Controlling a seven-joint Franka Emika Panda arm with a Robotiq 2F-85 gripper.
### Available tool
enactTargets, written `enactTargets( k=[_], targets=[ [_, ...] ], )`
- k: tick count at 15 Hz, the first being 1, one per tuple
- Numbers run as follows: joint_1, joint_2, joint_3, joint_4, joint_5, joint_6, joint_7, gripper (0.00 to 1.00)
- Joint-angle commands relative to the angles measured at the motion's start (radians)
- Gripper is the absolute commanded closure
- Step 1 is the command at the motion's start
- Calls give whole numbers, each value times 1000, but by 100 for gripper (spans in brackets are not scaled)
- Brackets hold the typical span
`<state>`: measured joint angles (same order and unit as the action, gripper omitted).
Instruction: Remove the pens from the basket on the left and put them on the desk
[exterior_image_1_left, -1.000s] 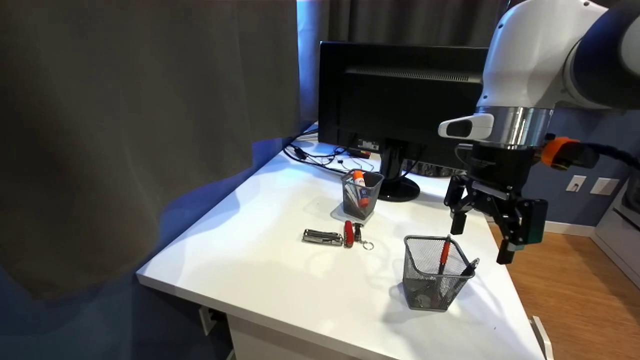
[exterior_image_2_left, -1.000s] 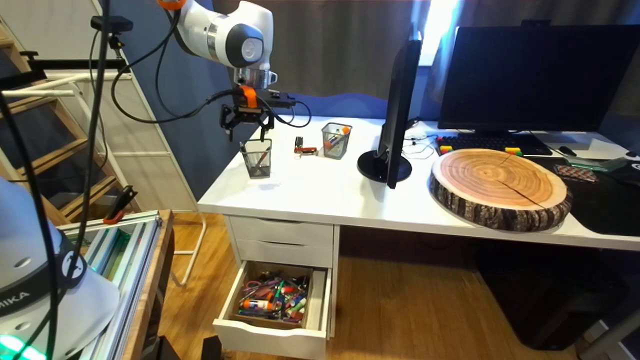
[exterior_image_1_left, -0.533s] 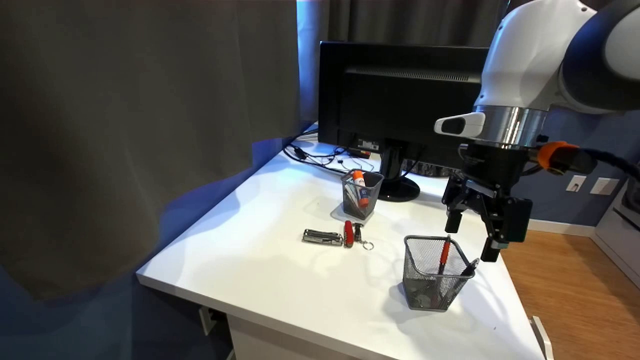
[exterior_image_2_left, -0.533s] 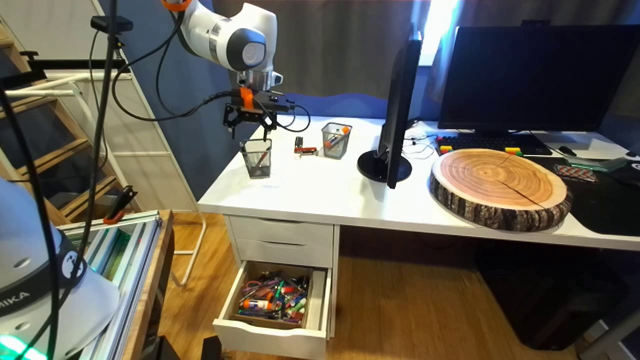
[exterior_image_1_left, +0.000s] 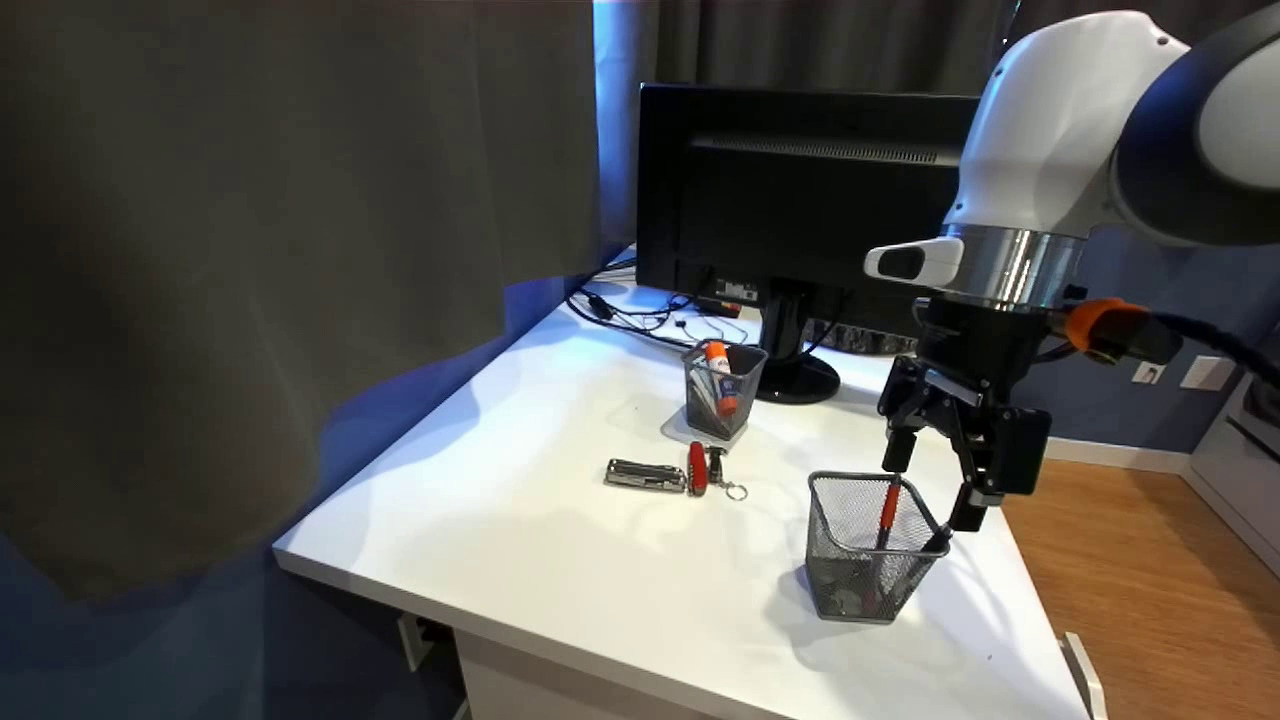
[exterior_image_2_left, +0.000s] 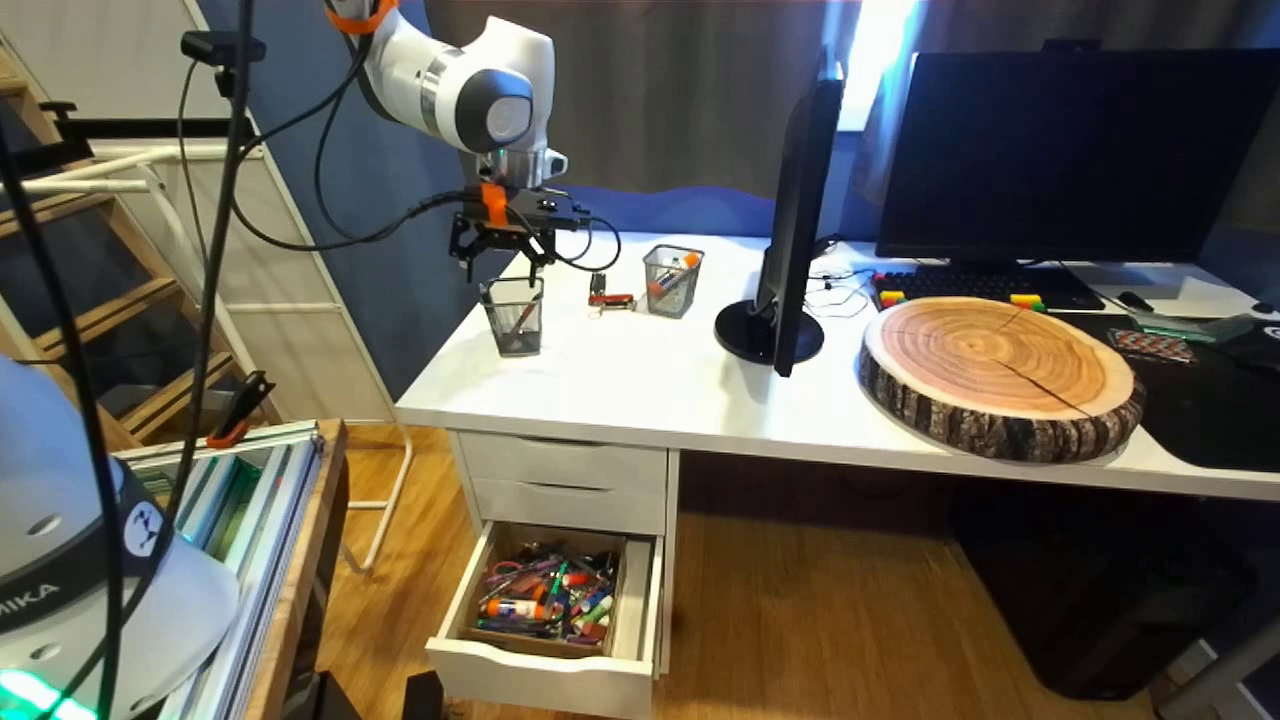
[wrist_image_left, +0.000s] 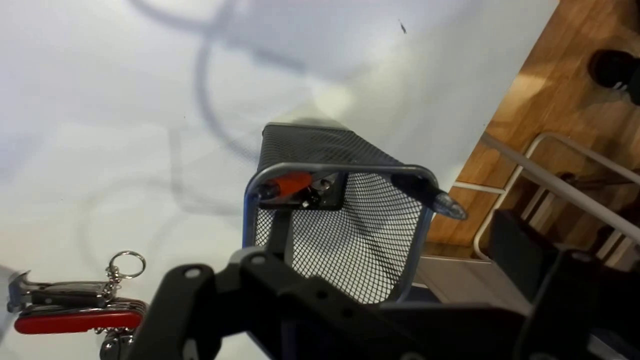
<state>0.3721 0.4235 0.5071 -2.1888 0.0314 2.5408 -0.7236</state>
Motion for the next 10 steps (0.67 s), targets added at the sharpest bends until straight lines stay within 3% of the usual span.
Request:
enactTargets(
  k=[1,10],
  targets=[
    [9,14,-17,-2,-49,36,45,0],
    [7,34,-41,4,-123,76,67,0]
  ],
)
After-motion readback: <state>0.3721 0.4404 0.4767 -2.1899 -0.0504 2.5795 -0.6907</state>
